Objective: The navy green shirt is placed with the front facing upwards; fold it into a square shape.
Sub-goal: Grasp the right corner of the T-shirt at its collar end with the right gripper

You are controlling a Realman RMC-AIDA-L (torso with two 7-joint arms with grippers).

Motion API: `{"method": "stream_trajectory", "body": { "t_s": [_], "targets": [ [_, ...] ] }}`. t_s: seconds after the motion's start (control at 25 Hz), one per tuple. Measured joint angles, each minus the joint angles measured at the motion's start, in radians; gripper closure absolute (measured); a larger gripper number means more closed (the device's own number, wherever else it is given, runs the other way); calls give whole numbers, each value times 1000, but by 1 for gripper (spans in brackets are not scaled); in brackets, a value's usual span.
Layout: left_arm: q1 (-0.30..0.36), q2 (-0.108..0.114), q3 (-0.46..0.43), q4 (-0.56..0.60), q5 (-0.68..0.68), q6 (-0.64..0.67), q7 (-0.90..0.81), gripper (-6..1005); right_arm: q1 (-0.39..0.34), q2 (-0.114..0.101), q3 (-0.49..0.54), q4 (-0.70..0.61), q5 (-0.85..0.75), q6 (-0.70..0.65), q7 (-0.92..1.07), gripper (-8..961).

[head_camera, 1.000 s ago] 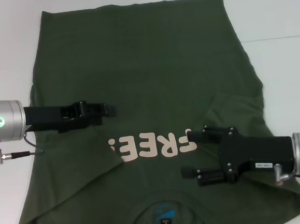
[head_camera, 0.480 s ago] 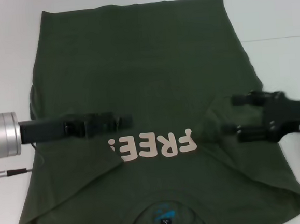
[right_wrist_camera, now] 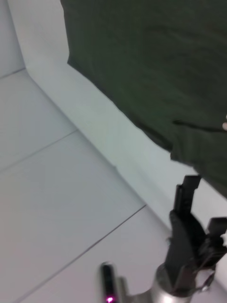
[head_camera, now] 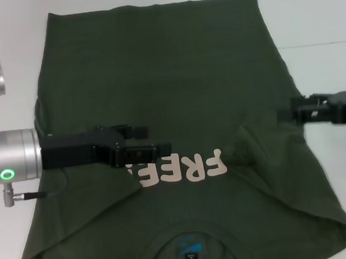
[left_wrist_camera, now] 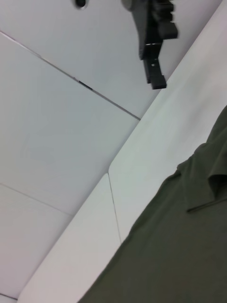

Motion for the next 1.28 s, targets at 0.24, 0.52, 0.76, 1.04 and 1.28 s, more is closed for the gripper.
{"method": "stream_trajectory", "body": {
  "t_s": [0.24,0.52,0.76,1.04,1.28],
  "targets": [
    [3,-2,50,-8,0,1,35,85,39,-59,3,-15,-75,-35,212,8],
    [15,-5,54,-11,0,11,62,88,65,-87,4,-141,-294,-99,481,8],
    [16,-11,55,-10,0,10,66,91,107,-115,26,-194,-532,-239,591,7],
    [11,-14,53,-11,-7,9,68,94,122,-112,32,-178,-669,-330,607,7],
    [9,-15,54,-14,-23,6,79,96,129,-112,30,-80,-714,-315,611,7]
  ]
}}
